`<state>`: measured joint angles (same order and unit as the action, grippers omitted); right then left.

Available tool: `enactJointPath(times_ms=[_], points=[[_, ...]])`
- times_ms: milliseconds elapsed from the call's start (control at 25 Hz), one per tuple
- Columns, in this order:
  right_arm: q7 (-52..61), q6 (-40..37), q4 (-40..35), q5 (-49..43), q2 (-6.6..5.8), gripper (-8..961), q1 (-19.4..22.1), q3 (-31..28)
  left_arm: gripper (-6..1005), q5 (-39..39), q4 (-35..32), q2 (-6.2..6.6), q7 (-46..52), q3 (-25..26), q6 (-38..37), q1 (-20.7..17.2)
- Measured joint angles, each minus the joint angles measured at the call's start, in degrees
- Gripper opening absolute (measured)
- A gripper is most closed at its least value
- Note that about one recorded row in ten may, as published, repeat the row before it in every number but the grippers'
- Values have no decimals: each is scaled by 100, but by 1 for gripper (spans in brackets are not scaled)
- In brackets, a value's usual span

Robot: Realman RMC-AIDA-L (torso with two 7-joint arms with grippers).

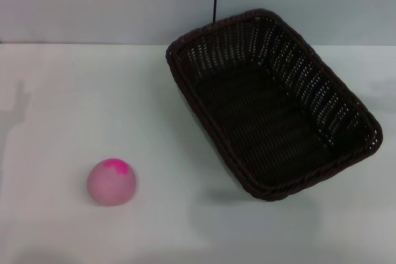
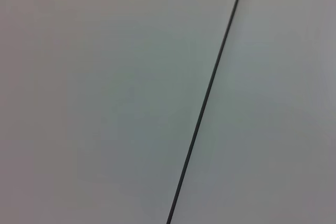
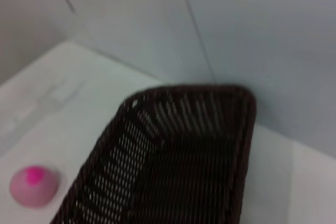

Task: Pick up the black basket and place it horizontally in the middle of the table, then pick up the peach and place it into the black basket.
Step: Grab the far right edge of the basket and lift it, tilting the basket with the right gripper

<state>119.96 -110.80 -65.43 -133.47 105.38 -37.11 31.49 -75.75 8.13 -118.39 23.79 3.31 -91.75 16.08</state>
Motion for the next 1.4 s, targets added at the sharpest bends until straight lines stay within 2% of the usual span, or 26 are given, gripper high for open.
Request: enactJointPath(times_ms=[280,680,1000,1080,1360,1400], points=[[78,384,446,-522,124,596,-285,743,806,-2,-4,0,11,-6,0,0],[66,948,1062,-794,241,596,-512,1314,805,-1,-5,0,-22,-6,0,37],[8,1276,1440,-763,301,596,-584,1395,806,-1,-5,0,-36,-6,8,48],[-67,1457,1593,-758,379,596,-606,1397,806,0,-5,-3,-38,-6,32,53],[-230,1794,2081,-785,498,595,-731,1445,806,-1,-5,-8,-40,-6,68,54],[-267,1946,2221,-820,558,594,-761,1571,806,-1,-5,-8,-40,-6,68,54]])
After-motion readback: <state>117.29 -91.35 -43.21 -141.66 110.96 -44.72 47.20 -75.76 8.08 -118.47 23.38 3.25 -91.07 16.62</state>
